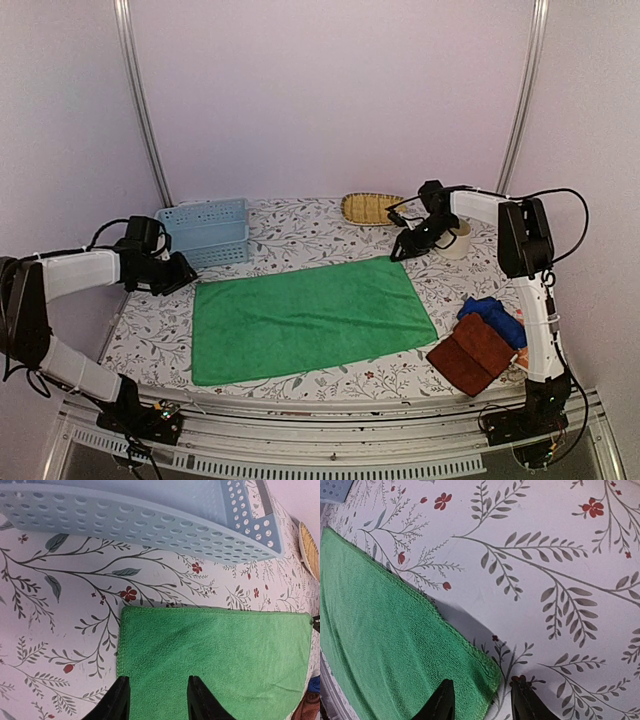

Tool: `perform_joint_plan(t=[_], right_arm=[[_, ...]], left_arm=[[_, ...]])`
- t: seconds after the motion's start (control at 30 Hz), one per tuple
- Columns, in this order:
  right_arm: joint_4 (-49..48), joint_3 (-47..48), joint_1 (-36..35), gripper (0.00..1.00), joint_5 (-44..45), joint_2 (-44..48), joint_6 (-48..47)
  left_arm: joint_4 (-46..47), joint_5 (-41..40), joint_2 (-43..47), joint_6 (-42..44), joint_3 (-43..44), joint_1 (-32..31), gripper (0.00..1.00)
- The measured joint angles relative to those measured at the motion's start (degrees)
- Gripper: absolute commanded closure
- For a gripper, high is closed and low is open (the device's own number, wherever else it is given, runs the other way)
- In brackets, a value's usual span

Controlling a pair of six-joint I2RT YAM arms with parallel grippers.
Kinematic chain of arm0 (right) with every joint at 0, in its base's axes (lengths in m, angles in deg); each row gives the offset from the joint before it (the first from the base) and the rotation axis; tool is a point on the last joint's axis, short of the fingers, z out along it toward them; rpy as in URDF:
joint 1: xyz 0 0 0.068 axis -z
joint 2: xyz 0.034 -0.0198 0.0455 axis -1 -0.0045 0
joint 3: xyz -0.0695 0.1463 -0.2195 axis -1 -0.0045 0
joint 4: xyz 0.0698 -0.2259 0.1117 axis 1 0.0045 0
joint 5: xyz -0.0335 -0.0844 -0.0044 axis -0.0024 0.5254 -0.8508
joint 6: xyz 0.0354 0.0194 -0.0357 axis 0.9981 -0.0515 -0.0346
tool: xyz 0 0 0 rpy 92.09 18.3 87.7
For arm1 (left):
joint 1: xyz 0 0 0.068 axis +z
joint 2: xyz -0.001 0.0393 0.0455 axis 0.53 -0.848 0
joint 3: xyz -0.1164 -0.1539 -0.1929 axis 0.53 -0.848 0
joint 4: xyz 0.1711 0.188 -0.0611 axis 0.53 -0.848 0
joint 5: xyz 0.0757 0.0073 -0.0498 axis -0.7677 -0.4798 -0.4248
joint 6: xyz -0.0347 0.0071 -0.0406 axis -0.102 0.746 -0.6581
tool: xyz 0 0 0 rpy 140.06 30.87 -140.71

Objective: Roll the towels
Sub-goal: Pick up the towel from the center of the board.

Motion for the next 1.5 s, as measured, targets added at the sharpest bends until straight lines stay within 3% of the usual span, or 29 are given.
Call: perform_joint_plan(t=[0.33,0.7,0.97,1.07,1.27,1.5], right_arm=[[0.2,2.1,-0.1,0.66,-5.7,-2.1,0.5],[-2.3,3.8,-0.1,0.90,-5.9,-2.1,2.5],[-3.3,4.0,-0.1,0.96,-6.3,-2.3,2.8],[-3.4,4.0,-0.1,0.95,-6.3,-2.8,2.7],[-3.7,4.0,-0.1,0.72,-4.2,-3.0,2.6],[-4.5,2.7,0.0,0.65,-1.9,-2.7,2.1]], left_arm=[[0.1,0.1,-0.3,0.2,-0.7,0.1,0.59],[0.8,0.1,-0.7,0.9,-0.8,0.1,0.59],[1.0,0.1,-1.7,1.2,-0.8,0.2,0.59],[1.0,0.1,-2.0,1.3,-0.8,0.2,0.59],[1.0,0.2,-2.4,1.3,-0.8,0.2,0.59],[1.0,0.3,-2.4,1.5,-0.8,0.2,0.59]])
